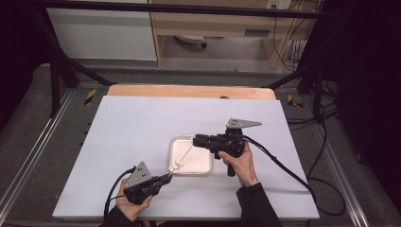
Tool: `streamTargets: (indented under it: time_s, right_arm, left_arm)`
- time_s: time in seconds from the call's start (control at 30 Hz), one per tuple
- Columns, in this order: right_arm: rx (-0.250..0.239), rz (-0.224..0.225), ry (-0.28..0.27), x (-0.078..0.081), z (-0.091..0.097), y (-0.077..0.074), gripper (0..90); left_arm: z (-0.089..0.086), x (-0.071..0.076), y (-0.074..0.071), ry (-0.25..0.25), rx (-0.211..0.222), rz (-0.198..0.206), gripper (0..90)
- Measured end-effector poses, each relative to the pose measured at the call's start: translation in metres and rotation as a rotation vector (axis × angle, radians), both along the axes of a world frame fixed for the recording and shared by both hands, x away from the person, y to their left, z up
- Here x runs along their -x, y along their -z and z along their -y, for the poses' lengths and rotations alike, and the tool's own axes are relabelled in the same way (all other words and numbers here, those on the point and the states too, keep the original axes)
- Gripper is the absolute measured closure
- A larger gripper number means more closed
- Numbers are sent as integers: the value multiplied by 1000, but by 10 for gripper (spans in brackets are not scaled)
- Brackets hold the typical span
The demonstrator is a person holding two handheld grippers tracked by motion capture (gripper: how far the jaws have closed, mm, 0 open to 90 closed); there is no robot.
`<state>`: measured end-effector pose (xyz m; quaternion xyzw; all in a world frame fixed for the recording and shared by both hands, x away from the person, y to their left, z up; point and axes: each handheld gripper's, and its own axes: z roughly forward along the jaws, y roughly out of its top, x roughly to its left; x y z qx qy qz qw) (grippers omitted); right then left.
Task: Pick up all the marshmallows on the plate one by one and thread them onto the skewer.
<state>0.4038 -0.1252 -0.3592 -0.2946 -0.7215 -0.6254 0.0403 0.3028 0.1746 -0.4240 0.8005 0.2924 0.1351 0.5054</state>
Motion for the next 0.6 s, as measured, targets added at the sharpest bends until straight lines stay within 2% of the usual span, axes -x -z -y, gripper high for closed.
streamTargets:
  time_s: [0.23, 0.6]
  right_arm:
    - [-6, -14, -20, 1, -1, 2, 731]
    - [11, -36, -50, 3, -6, 8, 771]
  left_arm:
    - [0, 0, 0, 4, 0, 2, 888]
    - [1, 0, 2, -1, -10, -8, 888]
